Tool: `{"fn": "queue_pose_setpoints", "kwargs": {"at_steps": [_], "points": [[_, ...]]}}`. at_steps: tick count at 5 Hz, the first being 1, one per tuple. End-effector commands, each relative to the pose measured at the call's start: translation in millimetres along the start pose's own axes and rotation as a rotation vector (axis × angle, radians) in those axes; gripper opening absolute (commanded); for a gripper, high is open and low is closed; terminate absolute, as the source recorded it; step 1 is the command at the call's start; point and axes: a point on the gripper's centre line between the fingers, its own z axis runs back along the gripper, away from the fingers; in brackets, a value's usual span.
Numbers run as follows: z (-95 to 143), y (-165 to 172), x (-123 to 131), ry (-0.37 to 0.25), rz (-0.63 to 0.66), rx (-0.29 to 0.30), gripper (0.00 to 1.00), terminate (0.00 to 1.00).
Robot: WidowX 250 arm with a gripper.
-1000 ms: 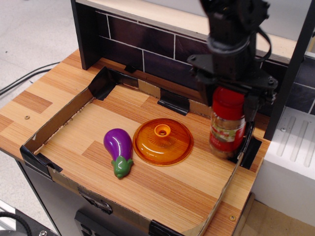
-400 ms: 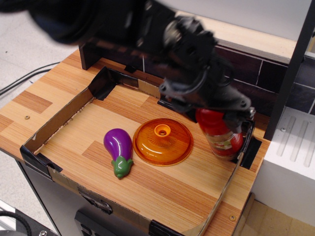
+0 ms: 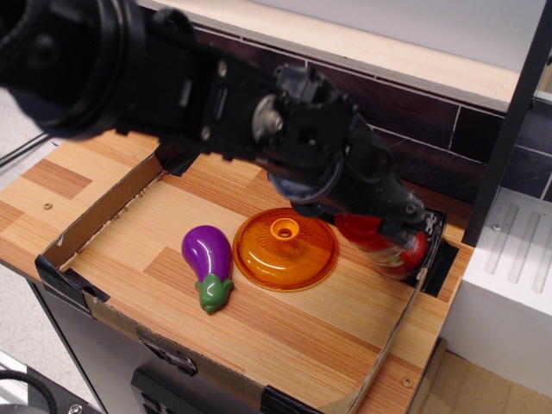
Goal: Topple basil bottle
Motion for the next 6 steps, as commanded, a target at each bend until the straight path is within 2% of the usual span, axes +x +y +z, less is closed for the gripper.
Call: {"fn": "queue_pose_setpoints", "kwargs": {"at_steps": [1, 2, 3, 4, 5, 6], "points": [[0, 13, -39, 0.027, -0.041, 0.042, 0.0, 0.0], [2, 12, -46, 0.074, -0.029, 0.036, 0.0, 0.0], [-7, 10, -45, 0.131, -0.007, 0.051, 0.0, 0.0], [-20, 10, -47, 0.188, 0.009, 0.078, 1.0, 0.0], [-23, 7, -45, 0.235, 0.018, 0.114, 1.0, 0.0], [-17, 5, -40, 0.268, 0.053, 0.114, 1.0, 0.0]]}}
